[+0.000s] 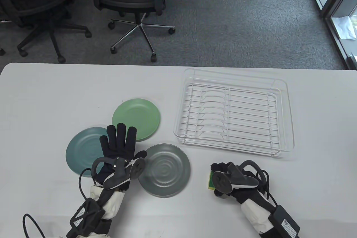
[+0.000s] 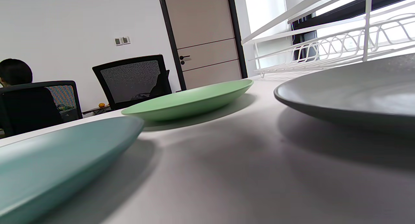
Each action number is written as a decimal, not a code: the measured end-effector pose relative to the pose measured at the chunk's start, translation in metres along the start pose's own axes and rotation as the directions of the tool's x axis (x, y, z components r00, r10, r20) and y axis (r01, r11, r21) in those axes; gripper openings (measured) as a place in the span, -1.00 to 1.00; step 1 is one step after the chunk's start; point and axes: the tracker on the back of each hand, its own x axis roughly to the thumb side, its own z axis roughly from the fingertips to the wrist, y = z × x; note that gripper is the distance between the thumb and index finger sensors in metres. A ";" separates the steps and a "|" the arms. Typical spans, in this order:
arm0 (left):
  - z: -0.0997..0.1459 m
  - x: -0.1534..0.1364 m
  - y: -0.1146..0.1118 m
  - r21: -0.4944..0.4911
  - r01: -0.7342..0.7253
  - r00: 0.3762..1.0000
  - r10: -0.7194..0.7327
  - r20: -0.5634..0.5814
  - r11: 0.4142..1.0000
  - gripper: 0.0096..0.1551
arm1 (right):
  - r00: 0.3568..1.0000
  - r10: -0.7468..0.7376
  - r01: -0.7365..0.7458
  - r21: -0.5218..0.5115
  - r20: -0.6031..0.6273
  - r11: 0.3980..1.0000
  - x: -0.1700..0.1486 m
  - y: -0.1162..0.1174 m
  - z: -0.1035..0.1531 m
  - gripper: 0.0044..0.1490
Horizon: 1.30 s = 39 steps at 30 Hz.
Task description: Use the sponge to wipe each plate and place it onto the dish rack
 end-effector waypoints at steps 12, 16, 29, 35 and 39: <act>-0.002 0.009 0.006 0.059 -0.017 1.000 0.016 0.016 0.998 0.04 | 0.995 -0.098 0.090 -0.360 -0.003 0.929 -0.009 -0.025 0.021 0.09; -0.002 0.014 0.006 0.061 -0.014 1.000 0.012 0.027 0.998 -0.02 | 0.987 -0.162 0.149 -0.479 0.013 0.865 -0.013 -0.035 0.033 0.08; -0.012 0.017 -0.012 -0.142 -0.006 1.000 0.009 0.018 0.990 -0.01 | 0.970 -0.236 0.228 -0.595 0.065 0.771 -0.016 -0.043 0.044 0.07; -0.016 0.020 -0.023 -0.235 -0.028 0.999 0.033 0.017 0.972 -0.06 | 0.970 -0.233 0.226 -0.595 0.066 0.771 -0.015 -0.042 0.044 0.07; -0.018 0.023 -0.026 -0.253 -0.018 0.999 0.026 0.025 0.967 -0.06 | 0.970 -0.233 0.226 -0.597 0.066 0.770 -0.015 -0.042 0.044 0.07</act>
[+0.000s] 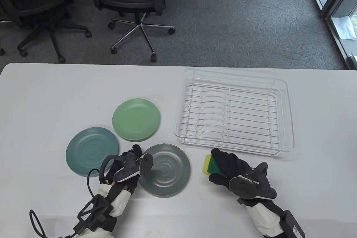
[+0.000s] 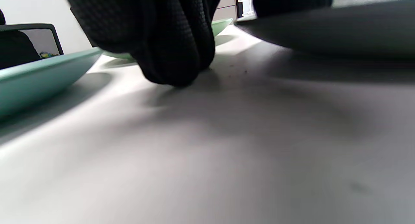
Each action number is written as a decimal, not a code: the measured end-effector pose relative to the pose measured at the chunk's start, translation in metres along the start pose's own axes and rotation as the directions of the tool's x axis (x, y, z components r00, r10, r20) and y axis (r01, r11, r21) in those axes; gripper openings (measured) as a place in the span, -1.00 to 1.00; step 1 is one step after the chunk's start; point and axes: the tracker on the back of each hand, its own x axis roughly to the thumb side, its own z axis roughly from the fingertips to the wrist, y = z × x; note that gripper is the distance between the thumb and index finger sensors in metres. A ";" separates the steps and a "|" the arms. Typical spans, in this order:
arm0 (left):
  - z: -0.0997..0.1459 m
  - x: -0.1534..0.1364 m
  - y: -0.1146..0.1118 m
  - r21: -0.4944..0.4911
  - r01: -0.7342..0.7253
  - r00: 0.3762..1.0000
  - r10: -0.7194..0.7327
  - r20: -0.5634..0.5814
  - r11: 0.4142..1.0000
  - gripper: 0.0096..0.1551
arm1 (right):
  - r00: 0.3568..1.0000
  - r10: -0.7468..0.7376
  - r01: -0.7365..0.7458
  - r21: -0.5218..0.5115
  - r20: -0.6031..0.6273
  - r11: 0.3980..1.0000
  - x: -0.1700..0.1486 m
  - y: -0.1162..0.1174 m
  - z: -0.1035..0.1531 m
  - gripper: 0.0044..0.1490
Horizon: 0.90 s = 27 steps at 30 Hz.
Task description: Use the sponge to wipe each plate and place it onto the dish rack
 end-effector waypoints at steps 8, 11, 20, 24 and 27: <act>-0.004 -0.004 -0.002 -0.011 -0.212 0.977 0.211 -0.038 0.977 -0.19 | 1.000 0.010 -0.011 0.006 0.006 1.000 0.002 0.000 0.000 0.07; -0.005 -0.011 -0.004 0.009 -0.308 0.951 0.308 -0.036 0.951 -0.20 | 1.000 0.014 -0.014 0.008 0.008 1.000 0.003 0.000 -0.001 0.07; 0.001 -0.042 0.003 0.061 -0.704 0.709 0.706 0.003 0.707 -0.45 | 0.998 0.059 -0.059 -0.032 -0.014 0.998 0.003 -0.002 0.001 0.05; 0.006 -0.053 0.012 0.047 -0.778 0.628 0.777 0.049 0.626 -0.47 | 0.998 0.060 -0.061 -0.049 -0.024 0.997 0.003 -0.002 0.001 0.05; 0.010 -0.057 0.019 0.050 -0.776 0.631 0.773 0.068 0.629 -0.47 | 0.998 0.059 -0.061 -0.053 -0.027 0.997 0.003 -0.002 0.001 0.05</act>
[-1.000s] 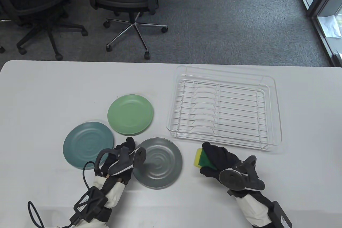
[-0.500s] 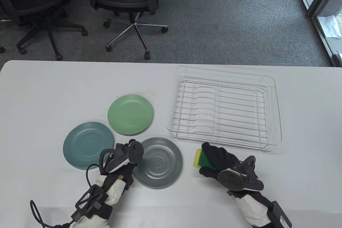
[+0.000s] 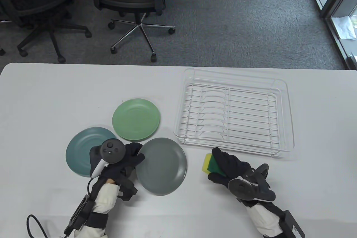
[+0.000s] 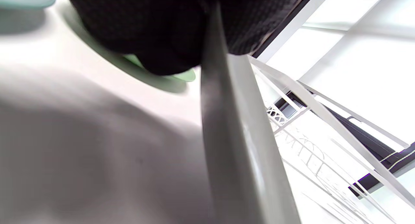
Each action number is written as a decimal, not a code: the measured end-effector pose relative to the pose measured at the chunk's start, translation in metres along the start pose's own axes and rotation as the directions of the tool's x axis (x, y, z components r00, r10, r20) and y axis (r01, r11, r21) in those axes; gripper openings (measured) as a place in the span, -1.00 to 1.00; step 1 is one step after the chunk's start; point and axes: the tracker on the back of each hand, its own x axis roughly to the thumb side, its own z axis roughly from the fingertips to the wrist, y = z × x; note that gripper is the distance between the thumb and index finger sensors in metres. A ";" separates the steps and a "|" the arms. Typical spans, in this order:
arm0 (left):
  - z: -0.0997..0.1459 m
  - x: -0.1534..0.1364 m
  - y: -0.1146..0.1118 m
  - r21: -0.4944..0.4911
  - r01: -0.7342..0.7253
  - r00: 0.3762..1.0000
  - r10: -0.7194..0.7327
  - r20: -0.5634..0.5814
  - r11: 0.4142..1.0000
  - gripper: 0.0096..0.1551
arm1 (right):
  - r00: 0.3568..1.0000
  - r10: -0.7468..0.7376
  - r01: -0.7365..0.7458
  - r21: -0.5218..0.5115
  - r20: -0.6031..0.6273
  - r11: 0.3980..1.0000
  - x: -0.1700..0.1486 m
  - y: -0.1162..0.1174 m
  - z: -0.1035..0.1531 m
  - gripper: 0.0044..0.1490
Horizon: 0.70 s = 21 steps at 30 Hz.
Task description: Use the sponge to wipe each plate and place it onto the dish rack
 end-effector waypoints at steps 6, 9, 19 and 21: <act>0.010 0.008 0.020 0.003 0.035 0.998 -0.035 0.045 0.999 -0.49 | 1.000 0.000 0.000 -0.018 -0.013 1.000 0.000 -0.002 0.000 0.05; 0.018 0.013 0.029 0.031 0.014 0.998 -0.016 0.066 0.999 -0.50 | 0.999 0.002 -0.003 -0.048 -0.034 0.999 0.000 -0.006 0.000 0.04; 0.035 0.029 0.061 0.263 -0.130 0.985 0.095 0.142 0.956 -0.52 | 0.992 -0.120 0.107 -0.203 -0.049 0.973 0.004 -0.038 -0.021 0.04; 0.033 0.037 0.066 0.325 -0.156 0.982 0.109 0.156 0.933 -0.52 | 0.993 -0.114 0.101 -0.234 -0.043 0.967 0.009 -0.045 -0.029 0.06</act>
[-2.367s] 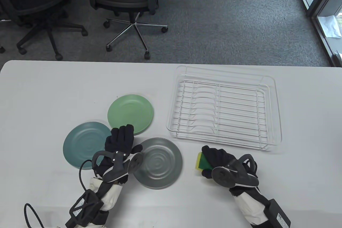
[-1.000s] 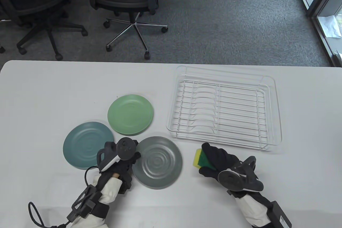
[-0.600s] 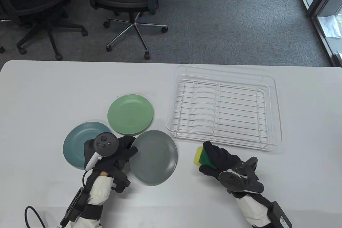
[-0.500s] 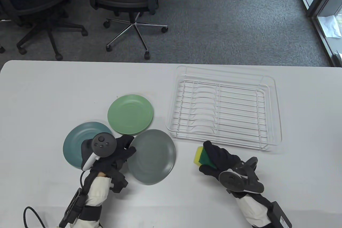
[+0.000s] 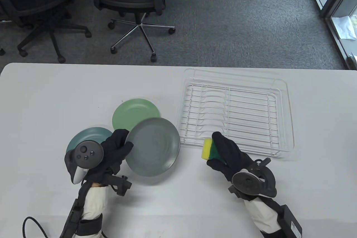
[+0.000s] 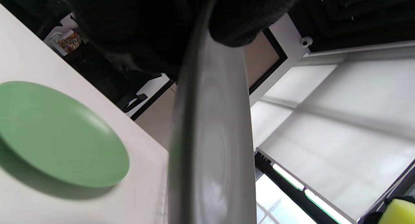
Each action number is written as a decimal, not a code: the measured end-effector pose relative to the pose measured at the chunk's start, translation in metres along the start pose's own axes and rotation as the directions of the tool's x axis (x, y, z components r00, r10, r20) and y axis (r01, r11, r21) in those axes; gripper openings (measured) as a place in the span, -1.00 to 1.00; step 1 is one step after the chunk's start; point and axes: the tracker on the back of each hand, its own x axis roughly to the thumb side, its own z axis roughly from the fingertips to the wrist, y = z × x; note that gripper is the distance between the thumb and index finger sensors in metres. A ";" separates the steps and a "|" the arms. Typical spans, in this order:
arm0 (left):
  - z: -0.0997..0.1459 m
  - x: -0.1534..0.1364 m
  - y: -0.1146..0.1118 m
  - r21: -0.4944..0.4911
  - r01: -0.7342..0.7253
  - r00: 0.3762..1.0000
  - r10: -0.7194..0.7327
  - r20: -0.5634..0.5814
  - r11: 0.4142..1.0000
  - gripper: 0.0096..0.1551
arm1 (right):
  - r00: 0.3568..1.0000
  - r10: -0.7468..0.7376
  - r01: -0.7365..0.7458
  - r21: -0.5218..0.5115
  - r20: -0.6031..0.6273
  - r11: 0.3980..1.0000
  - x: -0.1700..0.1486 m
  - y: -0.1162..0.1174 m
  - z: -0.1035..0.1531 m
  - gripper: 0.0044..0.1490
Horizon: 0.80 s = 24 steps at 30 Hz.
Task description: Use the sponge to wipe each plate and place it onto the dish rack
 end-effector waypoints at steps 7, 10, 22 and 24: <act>-0.014 0.036 -0.012 0.183 -0.048 0.998 0.052 -0.020 0.982 -0.52 | 0.993 0.109 -0.109 -0.015 0.044 0.994 0.036 -0.010 -0.035 0.10; -0.022 0.050 -0.024 0.198 -0.082 0.996 0.085 -0.008 0.977 -0.52 | 0.986 0.156 -0.154 -0.030 0.063 0.988 0.052 -0.011 -0.048 0.08; -0.036 0.069 -0.074 0.123 -0.261 0.965 0.261 0.016 0.958 -0.53 | 0.938 0.323 -0.328 0.019 0.128 0.945 0.069 0.022 -0.055 -0.11; -0.037 0.066 -0.079 0.086 -0.287 0.958 0.288 0.006 0.954 -0.53 | 0.950 0.286 -0.291 0.024 0.127 0.956 0.070 0.027 -0.056 -0.11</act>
